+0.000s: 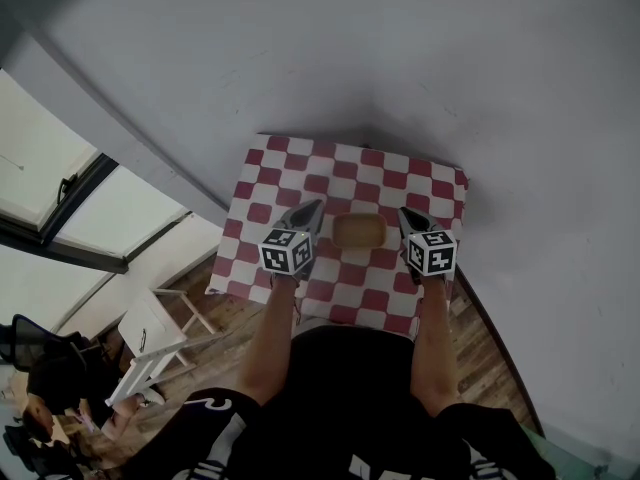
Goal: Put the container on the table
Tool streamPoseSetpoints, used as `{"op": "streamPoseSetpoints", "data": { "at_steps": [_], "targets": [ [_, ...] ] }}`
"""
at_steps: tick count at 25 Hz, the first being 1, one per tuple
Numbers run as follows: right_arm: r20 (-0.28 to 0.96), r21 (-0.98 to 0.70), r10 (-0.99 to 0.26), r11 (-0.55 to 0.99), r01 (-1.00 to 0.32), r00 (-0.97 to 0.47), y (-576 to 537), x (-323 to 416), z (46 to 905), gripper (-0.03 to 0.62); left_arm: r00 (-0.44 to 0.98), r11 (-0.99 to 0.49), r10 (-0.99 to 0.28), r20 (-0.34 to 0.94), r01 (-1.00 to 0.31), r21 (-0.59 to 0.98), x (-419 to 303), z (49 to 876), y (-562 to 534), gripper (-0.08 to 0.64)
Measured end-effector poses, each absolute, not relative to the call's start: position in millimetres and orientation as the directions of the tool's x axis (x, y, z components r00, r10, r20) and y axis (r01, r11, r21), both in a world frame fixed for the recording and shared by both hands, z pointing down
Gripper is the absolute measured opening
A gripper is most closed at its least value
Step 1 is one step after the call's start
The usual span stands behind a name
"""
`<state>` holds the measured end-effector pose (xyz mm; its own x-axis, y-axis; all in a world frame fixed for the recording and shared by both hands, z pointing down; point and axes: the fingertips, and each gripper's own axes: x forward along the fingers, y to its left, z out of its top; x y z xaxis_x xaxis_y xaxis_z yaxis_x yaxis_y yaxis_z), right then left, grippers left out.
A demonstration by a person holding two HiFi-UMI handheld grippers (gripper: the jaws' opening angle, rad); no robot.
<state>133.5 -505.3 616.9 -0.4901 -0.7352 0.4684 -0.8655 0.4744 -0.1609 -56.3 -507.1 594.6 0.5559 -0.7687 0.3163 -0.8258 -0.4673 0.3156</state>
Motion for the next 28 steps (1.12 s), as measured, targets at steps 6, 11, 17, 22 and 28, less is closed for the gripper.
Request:
{"op": "streamPoseSetpoints", "data": {
  "at_steps": [6,11,17,22,28],
  "targets": [
    [0.474,-0.160,-0.725,0.487,-0.858,-0.500,-502.1,126.4,618.6,0.015,0.552,-0.461,-0.768,0.324,-0.828,0.319,-62.4,597.3,-505.3,0.026],
    [0.472,-0.159,-0.724,0.491,-0.856,-0.503,-504.1,124.2,615.5,0.015,0.559,-0.469,-0.763,0.324,-0.824,0.318,-62.0,596.2,-509.0,0.026],
    [0.459,-0.159,-0.731,0.492,-0.856,-0.505,-507.7,118.6,605.8,0.015,0.568,-0.479,-0.761,0.313,-0.818,0.320,-64.1,586.9,-517.3,0.026],
    [0.450,-0.149,-0.745,0.481,-0.864,-0.493,-512.2,108.7,594.5,0.015,0.590,-0.508,-0.744,0.314,-0.804,0.307,-70.6,581.1,-524.9,0.026],
    [0.424,-0.133,-0.790,0.430,-0.893,-0.443,-524.4,94.9,575.5,0.015,0.632,-0.556,-0.711,0.309,-0.774,0.304,-90.1,572.5,-539.8,0.026]
  ]
}}
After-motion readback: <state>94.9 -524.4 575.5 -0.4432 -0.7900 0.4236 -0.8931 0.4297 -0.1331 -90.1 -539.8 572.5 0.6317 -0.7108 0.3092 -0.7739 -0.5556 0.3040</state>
